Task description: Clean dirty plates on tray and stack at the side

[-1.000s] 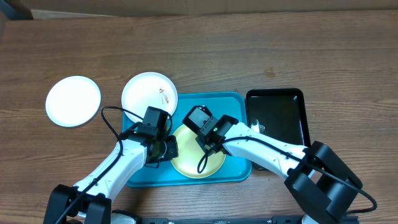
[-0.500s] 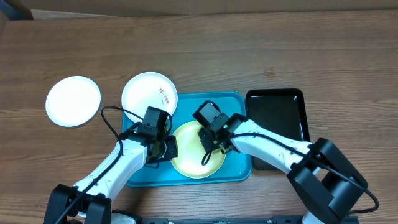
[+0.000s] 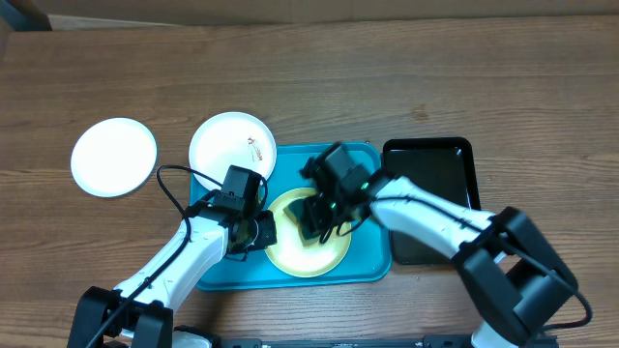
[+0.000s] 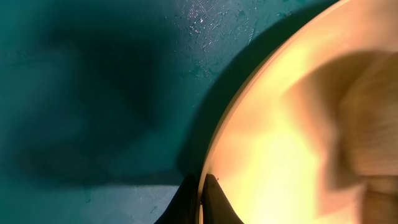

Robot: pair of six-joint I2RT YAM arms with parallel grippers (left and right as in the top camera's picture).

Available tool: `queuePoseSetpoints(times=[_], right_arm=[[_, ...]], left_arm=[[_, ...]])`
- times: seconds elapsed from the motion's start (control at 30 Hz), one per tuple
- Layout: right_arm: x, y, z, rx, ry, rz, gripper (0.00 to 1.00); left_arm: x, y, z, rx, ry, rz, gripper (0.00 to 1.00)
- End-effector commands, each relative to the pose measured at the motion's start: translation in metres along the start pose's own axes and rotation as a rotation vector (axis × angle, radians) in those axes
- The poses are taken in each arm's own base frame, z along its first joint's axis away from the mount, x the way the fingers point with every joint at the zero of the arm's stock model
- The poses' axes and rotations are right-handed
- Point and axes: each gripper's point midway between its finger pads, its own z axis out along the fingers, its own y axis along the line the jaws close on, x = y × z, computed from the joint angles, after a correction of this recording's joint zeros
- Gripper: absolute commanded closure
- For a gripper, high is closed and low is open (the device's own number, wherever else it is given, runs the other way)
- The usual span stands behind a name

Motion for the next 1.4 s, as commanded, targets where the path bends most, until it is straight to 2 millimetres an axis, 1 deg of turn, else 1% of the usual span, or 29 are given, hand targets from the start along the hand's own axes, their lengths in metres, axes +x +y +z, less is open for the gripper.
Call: queuePoseSetpoints(times=[0.0,0.03,0.1,0.17,0.3,0.37,0.43,0.47,0.5,0.6,0.67,0.7,0.77,0.8,0.83,0.87,0.93,1.0,1.1,1.17,1.23,1.27,1.3,1.37], right_arm=[[-0.034,0.044,-0.049,-0.232,-0.058,-0.092,0.96],[-0.037,0.045,-0.059,-0.233,-0.070,-0.091,0.96],[-0.036,0.044,-0.072,-0.223,-0.080,-0.091,0.96],[-0.029,0.035,-0.076,-0.169,-0.065,-0.081,0.96],[-0.010,-0.005,-0.071,0.046,-0.014,-0.012,0.96],[-0.002,-0.017,-0.068,0.108,0.004,0.008,0.96],[0.003,-0.036,-0.071,0.214,0.008,0.062,0.96],[0.001,-0.050,-0.076,0.290,-0.012,0.107,0.96],[-0.002,-0.059,-0.082,0.331,-0.035,0.140,0.96],[-0.010,-0.070,-0.103,0.337,-0.090,0.187,0.96],[-0.013,-0.077,-0.122,0.341,-0.128,0.220,0.96],[-0.014,-0.083,-0.134,0.345,-0.150,0.245,0.96],[-0.012,-0.092,-0.149,0.356,-0.169,0.286,0.96],[-0.009,-0.100,-0.155,0.374,-0.167,0.314,0.96],[-0.001,-0.116,-0.163,0.420,-0.156,0.361,0.96],[0.004,-0.125,-0.168,0.452,-0.149,0.385,0.96],[0.018,-0.149,-0.178,0.549,-0.127,0.440,0.96],[0.029,-0.165,-0.182,0.603,-0.116,0.472,0.96],[0.043,-0.180,-0.175,0.631,-0.096,0.499,0.96],[0.052,-0.187,-0.168,0.632,-0.086,0.509,0.96],[0.057,-0.192,-0.159,0.632,-0.086,0.508,0.95],[0.060,-0.196,-0.153,0.631,-0.092,0.506,0.91],[0.062,-0.200,-0.148,0.631,-0.097,0.504,0.79],[0.066,-0.205,-0.140,0.629,-0.109,0.500,0.48]], left_arm=[[0.001,0.002,0.000,-0.014,-0.004,-0.006,0.96],[0.000,0.002,0.000,-0.014,-0.005,-0.006,0.96],[0.001,0.002,0.000,-0.014,-0.004,-0.006,0.96],[0.000,0.002,0.000,-0.014,-0.005,-0.006,0.96],[0.001,0.002,0.000,-0.014,-0.004,-0.006,0.96],[0.000,0.002,0.000,-0.014,-0.005,-0.006,0.96],[0.001,0.002,0.000,-0.014,-0.004,-0.006,0.96],[0.001,0.002,0.000,-0.013,-0.004,-0.006,0.96],[0.000,0.002,0.000,-0.013,-0.005,-0.006,0.96],[-0.001,-0.001,-0.005,-0.009,0.004,-0.004,0.96],[-0.006,0.000,-0.014,-0.032,0.001,0.000,0.96],[-0.012,0.001,-0.021,-0.058,-0.018,0.000,0.96],[-0.024,0.004,-0.036,-0.101,-0.055,0.002,0.96],[-0.030,0.004,-0.045,-0.120,-0.078,0.003,0.96],[-0.037,0.003,-0.056,-0.138,-0.107,0.008,0.96],[-0.042,0.001,-0.065,-0.146,-0.127,0.014,0.96],[-0.053,-0.003,-0.085,-0.180,-0.184,0.034,0.96],[-0.063,-0.005,-0.106,-0.237,-0.251,0.063,0.96],[-0.073,-0.007,-0.135,-0.354,-0.358,0.119,0.96],[-0.077,-0.007,-0.149,-0.433,-0.418,0.159,0.96],[-0.078,-0.012,-0.157,-0.488,-0.471,0.198,0.96],[-0.078,-0.017,-0.160,-0.507,-0.492,0.223,0.96],[-0.077,-0.020,-0.163,-0.531,-0.519,0.248,0.96],[-0.077,-0.027,-0.173,-0.588,-0.588,0.283,0.96]])
